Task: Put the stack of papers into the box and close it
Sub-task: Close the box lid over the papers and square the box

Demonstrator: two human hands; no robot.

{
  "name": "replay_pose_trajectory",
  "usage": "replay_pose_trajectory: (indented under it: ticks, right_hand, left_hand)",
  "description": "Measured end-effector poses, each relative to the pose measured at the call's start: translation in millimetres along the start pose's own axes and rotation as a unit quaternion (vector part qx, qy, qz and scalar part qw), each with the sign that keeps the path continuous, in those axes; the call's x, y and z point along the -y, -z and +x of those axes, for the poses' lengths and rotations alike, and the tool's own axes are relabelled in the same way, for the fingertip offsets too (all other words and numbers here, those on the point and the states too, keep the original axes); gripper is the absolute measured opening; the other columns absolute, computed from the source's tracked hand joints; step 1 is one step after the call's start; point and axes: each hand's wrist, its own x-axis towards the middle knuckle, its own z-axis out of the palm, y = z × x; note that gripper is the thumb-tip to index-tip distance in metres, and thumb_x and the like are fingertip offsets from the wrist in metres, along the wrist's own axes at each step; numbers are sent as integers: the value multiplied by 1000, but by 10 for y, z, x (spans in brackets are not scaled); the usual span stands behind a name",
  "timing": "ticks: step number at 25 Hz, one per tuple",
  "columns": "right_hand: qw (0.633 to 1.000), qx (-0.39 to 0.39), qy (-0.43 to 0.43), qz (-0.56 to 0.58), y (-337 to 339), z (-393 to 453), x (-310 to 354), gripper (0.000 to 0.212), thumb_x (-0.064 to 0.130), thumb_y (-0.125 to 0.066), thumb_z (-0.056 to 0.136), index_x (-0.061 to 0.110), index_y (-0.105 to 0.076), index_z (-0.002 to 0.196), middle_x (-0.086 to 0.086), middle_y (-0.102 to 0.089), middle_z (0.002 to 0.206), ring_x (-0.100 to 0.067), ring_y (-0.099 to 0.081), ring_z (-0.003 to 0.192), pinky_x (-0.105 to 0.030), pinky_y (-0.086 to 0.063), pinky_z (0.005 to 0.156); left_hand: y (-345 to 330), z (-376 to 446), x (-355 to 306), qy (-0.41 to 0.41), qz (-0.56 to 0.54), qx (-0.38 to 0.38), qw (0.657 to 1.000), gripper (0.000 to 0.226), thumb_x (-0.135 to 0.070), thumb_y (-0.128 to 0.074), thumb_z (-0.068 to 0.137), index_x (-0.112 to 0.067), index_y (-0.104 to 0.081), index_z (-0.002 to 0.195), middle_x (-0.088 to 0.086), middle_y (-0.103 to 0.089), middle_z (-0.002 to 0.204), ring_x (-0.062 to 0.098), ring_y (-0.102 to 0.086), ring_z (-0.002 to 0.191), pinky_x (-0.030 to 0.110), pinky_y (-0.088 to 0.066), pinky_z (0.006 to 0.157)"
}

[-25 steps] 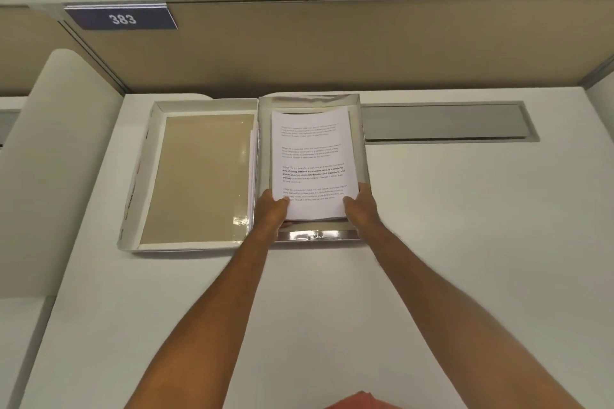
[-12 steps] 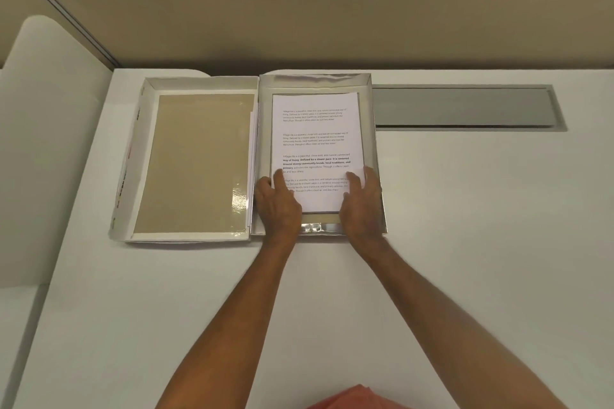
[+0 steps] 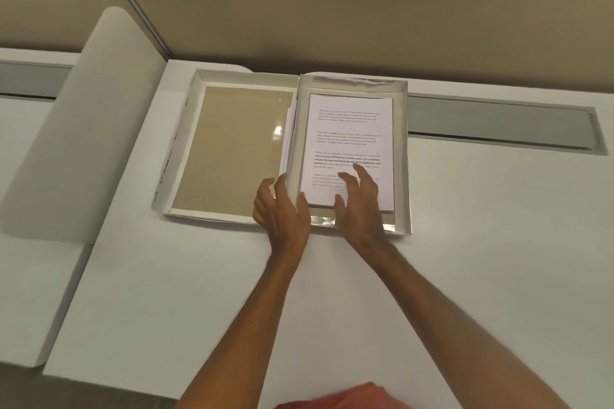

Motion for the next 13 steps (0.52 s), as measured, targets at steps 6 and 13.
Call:
replay_pose_trajectory:
  ticks: [6, 13]
  right_hand:
    - [986, 118, 121, -10, -368, -134, 485, 49, 18, -55, 101, 12, -49, 149, -15, -40, 161, -36, -38, 146, -50, -39, 117]
    - [966, 142, 177, -127, -736, -266, 591, 54, 20, -61, 95, 2, -54, 145, -25, -49, 155, -44, -53, 135, -53, -53, 104]
  left_hand:
    - [366, 82, 551, 320, -146, -82, 932, 80, -32, -72, 89, -16, -30, 155, 10, -28, 160, 38, -34, 141, 53, -32, 112]
    - [415, 224, 815, 427, -263, -26, 865, 40, -19, -64, 86, -17, -50, 124, 8, -31, 149, 34, -37, 130, 45, -47, 102]
